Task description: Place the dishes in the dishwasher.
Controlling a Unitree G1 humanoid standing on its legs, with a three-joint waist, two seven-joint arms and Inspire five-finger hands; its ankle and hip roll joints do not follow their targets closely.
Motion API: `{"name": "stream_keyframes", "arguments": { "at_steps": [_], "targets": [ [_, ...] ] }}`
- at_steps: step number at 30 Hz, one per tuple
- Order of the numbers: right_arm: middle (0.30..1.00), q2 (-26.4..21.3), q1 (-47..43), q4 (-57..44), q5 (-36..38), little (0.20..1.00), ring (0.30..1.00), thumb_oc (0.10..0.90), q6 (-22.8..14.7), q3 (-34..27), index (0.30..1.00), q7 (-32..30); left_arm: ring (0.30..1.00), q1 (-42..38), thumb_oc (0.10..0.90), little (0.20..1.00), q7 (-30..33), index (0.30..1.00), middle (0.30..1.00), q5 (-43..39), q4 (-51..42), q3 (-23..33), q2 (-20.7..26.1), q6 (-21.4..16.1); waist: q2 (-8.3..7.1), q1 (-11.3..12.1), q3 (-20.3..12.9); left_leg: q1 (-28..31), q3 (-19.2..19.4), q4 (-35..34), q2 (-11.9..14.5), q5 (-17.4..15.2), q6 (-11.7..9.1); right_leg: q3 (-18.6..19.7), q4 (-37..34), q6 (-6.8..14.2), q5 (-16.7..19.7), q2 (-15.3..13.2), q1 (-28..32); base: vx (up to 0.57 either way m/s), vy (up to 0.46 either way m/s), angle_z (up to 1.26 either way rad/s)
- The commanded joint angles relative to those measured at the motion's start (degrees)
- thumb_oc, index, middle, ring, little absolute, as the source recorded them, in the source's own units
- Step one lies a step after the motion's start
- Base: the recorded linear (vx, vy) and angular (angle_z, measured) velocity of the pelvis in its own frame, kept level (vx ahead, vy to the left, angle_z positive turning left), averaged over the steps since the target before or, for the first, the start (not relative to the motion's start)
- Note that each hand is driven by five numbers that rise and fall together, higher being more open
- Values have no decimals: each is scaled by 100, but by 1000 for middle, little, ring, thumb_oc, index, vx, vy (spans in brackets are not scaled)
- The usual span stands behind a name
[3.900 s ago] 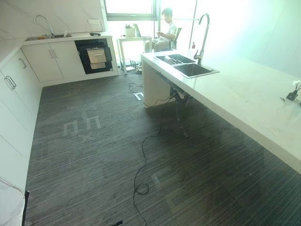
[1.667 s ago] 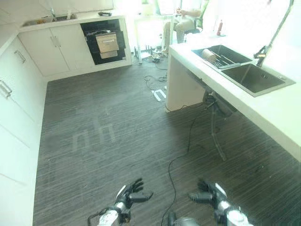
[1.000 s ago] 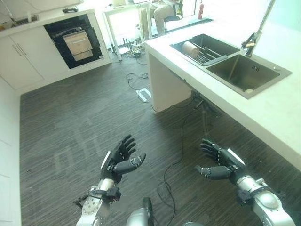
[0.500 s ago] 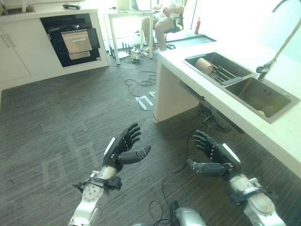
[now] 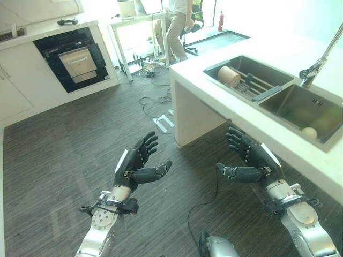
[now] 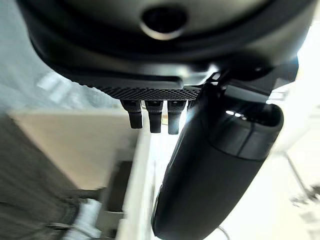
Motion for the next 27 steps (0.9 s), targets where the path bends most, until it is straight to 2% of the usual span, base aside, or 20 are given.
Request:
{"name": "stream_keyframes", "arguments": {
  "at_steps": [1,2,4,5,6,8,9,10,11,12,13,15,17,19,20,21,23,25,26,27],
  "targets": [
    [900,-98,-362,-521,203,900,900,800,-700,-459,900,-31,900,-411,800,900,238,900,900,37,-285,123,238,-798,-218,20,-507,-259,208,-242,348,1588,172,148,-425,782,122,-212,1,291,-261,-38],
    [900,-192,-410,-585,115,900,900,800,-726,-483,900,-72,900,-366,800,900,234,900,900,-23,-304,157,177,-874,-267,58,-433,-495,238,706,402,2054,-11,249,-425,596,-18,-124,195,224,-218,-46],
    [900,-214,-445,-611,135,900,900,800,-732,-514,900,-62,900,-317,800,900,232,900,900,16,-345,171,148,-944,-296,81,-368,-833,140,1354,442,2157,-21,332,-425,482,-64,-56,299,206,-188,-36],
    [900,-192,-494,-635,123,900,900,800,-702,-561,900,-71,900,-293,800,900,189,900,900,26,-356,177,96,-1028,-354,138,-221,-1436,34,1800,610,2030,88,411,-425,408,-106,-3,514,235,-114,-33],
    [900,-168,-548,-662,86,900,900,800,-653,-550,900,-142,900,-282,800,900,117,900,900,-51,-369,218,85,-1060,-412,182,-178,-1665,40,1593,641,1921,189,509,-425,430,-111,-11,566,268,-35,-19],
    [900,-162,-618,-690,81,900,900,800,-605,-533,900,-202,900,-226,800,900,34,900,900,-202,-453,290,84,-1112,-412,223,-130,-1545,115,645,674,1832,282,641,-425,515,-207,13,673,261,118,-34],
    [900,-169,-632,-705,114,900,900,800,-576,-543,900,-189,900,-218,800,900,31,900,900,-202,-484,316,91,-1131,-392,230,-135,-1454,125,69,662,1881,291,707,-425,558,-252,27,702,268,231,-63],
    [900,-146,-632,-698,138,900,900,800,-576,-558,900,-133,900,-221,800,900,66,900,900,-160,-498,336,121,-1190,-260,230,-116,-1662,-33,-242,776,1769,256,773,-425,611,-313,153,752,319,326,-44],
    [900,-148,-621,-693,134,900,900,800,-586,-592,900,-53,900,-250,800,900,160,900,900,-146,-511,330,143,-1259,-110,217,-125,-2035,-408,-242,851,1481,202,843,-425,680,-387,257,792,319,372,-8],
    [900,-166,-633,-681,138,900,900,800,-600,-583,900,-10,900,-283,800,900,250,900,900,-145,-519,326,147,-1280,-35,254,-140,-2339,-752,-242,833,1373,156,932,-425,713,-398,310,795,375,368,-35],
    [900,-185,-660,-665,152,900,900,800,-600,-592,900,62,900,-273,800,900,313,900,900,-147,-506,341,128,-1351,27,302,-141,-2579,-1110,-242,777,1456,88,1045,-425,708,-466,374,880,307,282,-45],
    [900,-229,-693,-651,129,900,900,800,-571,-628,900,68,900,-235,800,900,199,900,900,-167,-498,400,68,-1461,65,357,-136,-2706,-1133,-242,788,1541,44,1077,-425,734,-567,359,1045,325,280,-80],
    [900,-290,-643,-746,120,900,900,800,-541,-679,900,36,900,-193,800,900,93,900,900,-165,-603,523,58,-1486,44,362,-194,-2626,-1055,-242,795,1142,123,1073,-425,827,-602,148,1157,403,426,-99],
    [900,-254,-453,-858,190,900,900,800,-501,-824,900,66,900,-313,800,900,145,900,900,-79,-606,547,104,-1407,56,266,-254,-2462,-849,-242,715,958,237,1063,-425,976,-569,-45,1265,420,478,-80],
    [900,-183,-301,-916,253,900,900,800,-488,-924,900,15,900,-423,800,900,138,900,900,-174,-609,530,169,-1328,47,216,-301,-2381,-819,-242,583,850,333,1035,-425,1088,-507,-185,1345,613,702,-66],
    [900,140,-81,-928,67,900,900,800,-550,-959,900,-93,900,-657,800,900,37,900,900,-79,-609,503,162,-1244,9,93,-335,-2249,-751,-242,354,721,548,890,-425,1251,122,-388,1402,649,744,-27],
    [900,291,18,-914,11,900,900,800,-513,-984,900,-121,900,-641,800,900,-44,900,900,-87,-738,532,174,-1120,112,59,-304,-2079,-786,-242,277,618,703,609,-321,1243,718,-356,1468,452,535,11],
    [900,379,1,-905,15,900,900,800,-532,-895,900,17,900,-592,800,900,42,900,900,81,-827,560,208,-1166,157,110,-217,-1892,-616,-242,286,516,760,239,411,1222,838,-477,1159,211,323,-45],
    [900,345,-42,-909,7,900,900,800,-519,-822,900,26,900,-608,800,900,168,900,900,206,-919,576,253,-1136,151,120,-170,-1798,-446,-242,338,460,750,47,488,1213,843,-446,983,234,190,-134],
    [900,227,-128,-922,96,900,900,800,-471,-868,900,-56,900,-729,800,900,265,900,900,185,-1005,578,373,-1079,49,111,-112,-1722,-227,-242,343,429,696,-344,-249,1199,666,-73,1001,261,6,-148]
  ]
}}
